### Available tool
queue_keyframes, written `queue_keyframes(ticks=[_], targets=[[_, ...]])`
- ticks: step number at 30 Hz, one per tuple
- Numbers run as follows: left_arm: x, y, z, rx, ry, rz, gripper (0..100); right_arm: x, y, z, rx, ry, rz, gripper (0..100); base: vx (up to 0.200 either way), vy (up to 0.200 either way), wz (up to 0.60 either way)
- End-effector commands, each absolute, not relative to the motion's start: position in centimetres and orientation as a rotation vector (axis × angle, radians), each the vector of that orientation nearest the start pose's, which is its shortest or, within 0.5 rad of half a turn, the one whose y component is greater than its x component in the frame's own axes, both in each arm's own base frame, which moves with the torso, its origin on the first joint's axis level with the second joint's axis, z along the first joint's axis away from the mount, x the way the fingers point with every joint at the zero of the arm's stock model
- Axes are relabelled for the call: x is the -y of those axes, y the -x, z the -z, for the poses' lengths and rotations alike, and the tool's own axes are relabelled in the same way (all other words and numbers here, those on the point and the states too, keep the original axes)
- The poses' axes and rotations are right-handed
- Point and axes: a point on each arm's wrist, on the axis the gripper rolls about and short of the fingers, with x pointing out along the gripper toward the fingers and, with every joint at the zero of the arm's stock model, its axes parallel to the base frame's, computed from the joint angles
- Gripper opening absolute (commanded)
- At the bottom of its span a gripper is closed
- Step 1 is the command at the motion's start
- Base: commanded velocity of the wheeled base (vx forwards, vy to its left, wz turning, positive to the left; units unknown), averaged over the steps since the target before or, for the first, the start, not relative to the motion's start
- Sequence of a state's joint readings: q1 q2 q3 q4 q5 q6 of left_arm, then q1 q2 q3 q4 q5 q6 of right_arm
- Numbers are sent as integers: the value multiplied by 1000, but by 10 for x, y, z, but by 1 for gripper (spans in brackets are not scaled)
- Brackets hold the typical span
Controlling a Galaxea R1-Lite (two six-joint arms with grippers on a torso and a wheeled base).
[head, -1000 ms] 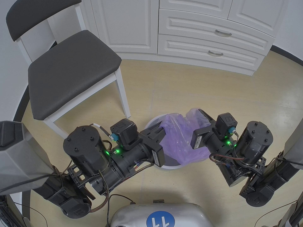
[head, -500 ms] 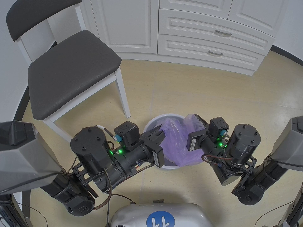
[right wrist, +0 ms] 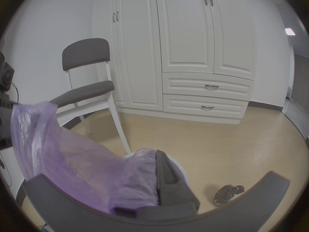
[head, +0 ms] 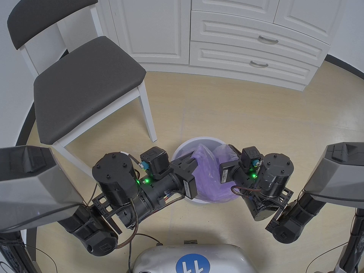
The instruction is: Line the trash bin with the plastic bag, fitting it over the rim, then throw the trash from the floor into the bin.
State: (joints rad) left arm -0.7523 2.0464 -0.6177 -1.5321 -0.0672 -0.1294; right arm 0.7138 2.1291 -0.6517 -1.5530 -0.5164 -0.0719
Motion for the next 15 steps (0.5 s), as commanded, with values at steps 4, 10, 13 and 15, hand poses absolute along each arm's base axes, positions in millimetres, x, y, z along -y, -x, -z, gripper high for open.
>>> queue_keyframes(ticks=[4, 10, 13, 15], targets=[[229, -260, -107, 13, 199, 851, 0, -219, -288, -78, 54, 38, -164, 0, 0, 0, 0], [233, -282, -93, -10, 242, 828, 0, -217, -302, -67, 44, 36, -163, 0, 0, 0, 0], [236, -294, -82, -27, 253, 812, 0, -219, -304, -63, 38, 13, -179, 0, 0, 0, 0], [241, -304, -70, -49, 284, 803, 0, -222, -310, -59, 39, -7, -181, 0, 0, 0, 0]])
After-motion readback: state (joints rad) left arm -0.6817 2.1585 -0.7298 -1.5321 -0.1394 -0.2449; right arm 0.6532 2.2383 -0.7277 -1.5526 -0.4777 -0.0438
